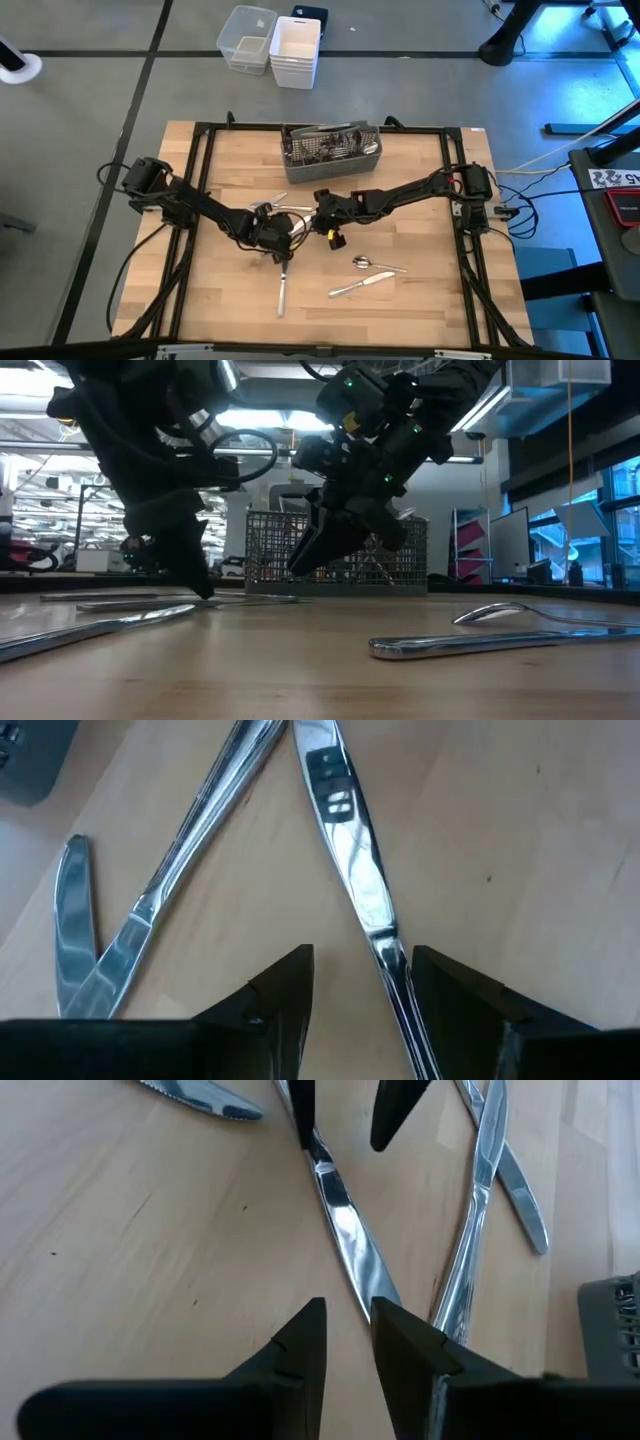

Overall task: Sort silverware
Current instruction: Put the silver table knife into the gray silverware organizer

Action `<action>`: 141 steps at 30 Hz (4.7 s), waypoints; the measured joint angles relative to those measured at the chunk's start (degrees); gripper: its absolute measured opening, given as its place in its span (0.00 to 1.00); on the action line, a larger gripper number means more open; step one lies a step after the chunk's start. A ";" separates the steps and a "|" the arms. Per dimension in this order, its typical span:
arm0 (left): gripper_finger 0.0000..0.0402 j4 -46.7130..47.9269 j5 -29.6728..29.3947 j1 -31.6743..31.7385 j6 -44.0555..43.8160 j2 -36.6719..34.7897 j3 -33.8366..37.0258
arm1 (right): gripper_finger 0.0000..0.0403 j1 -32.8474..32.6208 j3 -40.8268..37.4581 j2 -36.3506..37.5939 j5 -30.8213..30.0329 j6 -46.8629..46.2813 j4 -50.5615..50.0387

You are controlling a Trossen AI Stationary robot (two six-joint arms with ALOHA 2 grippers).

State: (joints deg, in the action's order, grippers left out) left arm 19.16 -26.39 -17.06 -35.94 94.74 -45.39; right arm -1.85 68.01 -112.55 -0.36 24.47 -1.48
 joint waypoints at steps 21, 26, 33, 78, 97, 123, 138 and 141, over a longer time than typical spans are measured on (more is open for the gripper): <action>0.35 -0.59 0.31 -0.04 -7.84 5.41 -0.31 | 0.21 0.00 0.00 0.16 -0.53 -0.20 -7.68; 0.18 -1.16 2.24 0.00 -9.07 5.53 -0.31 | 0.21 -0.02 -0.02 1.60 -2.96 -0.21 -13.57; 0.07 -1.03 4.34 0.28 -10.69 5.57 -0.26 | 0.21 0.00 -0.03 7.21 -7.17 -0.26 -24.89; 0.08 -6.50 6.05 4.37 -10.14 -4.28 0.07 | 0.21 0.00 -1.41 12.77 -5.46 -2.99 -37.66; 0.09 -18.06 1.41 17.87 3.52 -21.97 0.02 | 0.21 0.00 -1.38 35.49 -18.06 -6.17 -49.29; 0.09 -41.02 -6.23 35.64 21.72 -12.54 -0.02 | 0.21 -0.04 -1.46 39.95 -16.50 -12.69 -54.05; 0.13 -37.72 -6.23 34.25 19.16 -7.23 -0.15 | 0.21 -0.04 -1.46 39.95 -16.50 -12.66 -54.05; 0.16 -36.69 -5.96 33.87 20.08 -7.23 -0.20 | 0.21 -0.04 -1.46 39.95 -16.50 -12.66 -54.03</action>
State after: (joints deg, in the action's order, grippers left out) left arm -17.54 -32.35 16.81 -15.87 87.50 -45.58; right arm -1.89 66.54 -72.60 -16.86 11.81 -55.51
